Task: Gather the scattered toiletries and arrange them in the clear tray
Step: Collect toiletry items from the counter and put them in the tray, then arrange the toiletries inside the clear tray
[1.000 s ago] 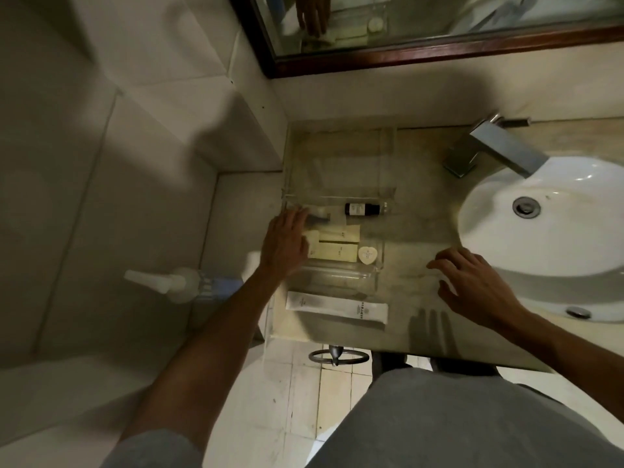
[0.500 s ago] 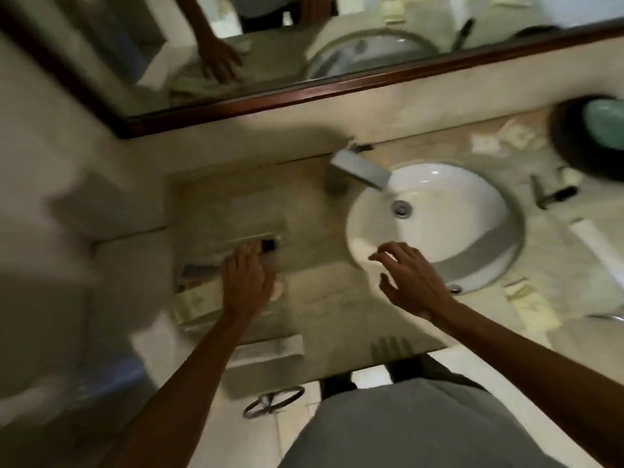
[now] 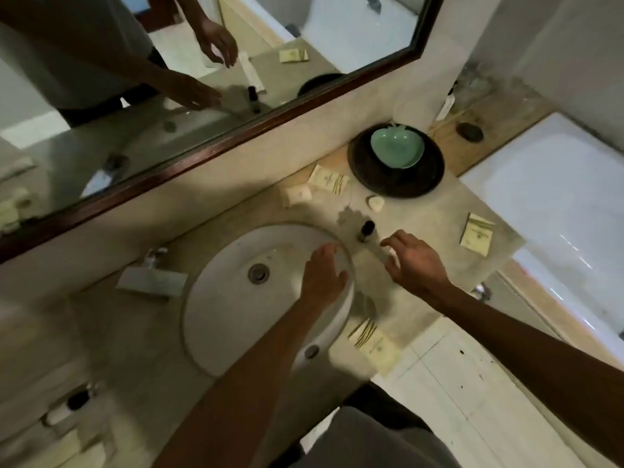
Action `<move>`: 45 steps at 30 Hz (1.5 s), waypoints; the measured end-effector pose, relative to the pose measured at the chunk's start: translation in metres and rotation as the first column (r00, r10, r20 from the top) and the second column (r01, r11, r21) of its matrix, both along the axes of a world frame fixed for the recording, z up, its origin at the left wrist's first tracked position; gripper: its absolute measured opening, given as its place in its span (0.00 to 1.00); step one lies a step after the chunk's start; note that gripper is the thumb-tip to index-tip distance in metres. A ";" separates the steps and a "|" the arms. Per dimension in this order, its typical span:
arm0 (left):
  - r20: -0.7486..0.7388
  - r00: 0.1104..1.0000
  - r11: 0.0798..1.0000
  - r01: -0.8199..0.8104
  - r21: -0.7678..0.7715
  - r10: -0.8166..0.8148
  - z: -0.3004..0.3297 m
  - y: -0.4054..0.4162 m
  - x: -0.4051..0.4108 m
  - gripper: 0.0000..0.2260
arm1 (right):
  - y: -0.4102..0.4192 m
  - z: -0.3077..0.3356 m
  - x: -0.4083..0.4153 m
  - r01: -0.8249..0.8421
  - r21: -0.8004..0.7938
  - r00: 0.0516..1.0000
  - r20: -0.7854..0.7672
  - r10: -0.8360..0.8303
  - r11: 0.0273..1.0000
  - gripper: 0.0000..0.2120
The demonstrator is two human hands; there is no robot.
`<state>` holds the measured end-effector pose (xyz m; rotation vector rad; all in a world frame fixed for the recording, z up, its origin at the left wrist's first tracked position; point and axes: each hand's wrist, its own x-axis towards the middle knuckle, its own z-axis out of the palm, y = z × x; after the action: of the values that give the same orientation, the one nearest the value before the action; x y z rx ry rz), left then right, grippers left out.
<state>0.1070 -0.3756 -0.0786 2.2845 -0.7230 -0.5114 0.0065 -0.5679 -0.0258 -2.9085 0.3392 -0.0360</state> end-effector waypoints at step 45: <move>0.133 0.870 0.812 -0.492 0.314 0.475 -0.015 0.559 -0.058 0.15 | 0.528 -0.036 0.047 -0.727 0.244 0.638 -0.108 0.763 0.642 0.25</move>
<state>0.0494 0.1832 -0.0932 2.6841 -0.0439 -0.3523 0.0532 -0.0395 -0.0621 -2.6282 -0.8286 0.4043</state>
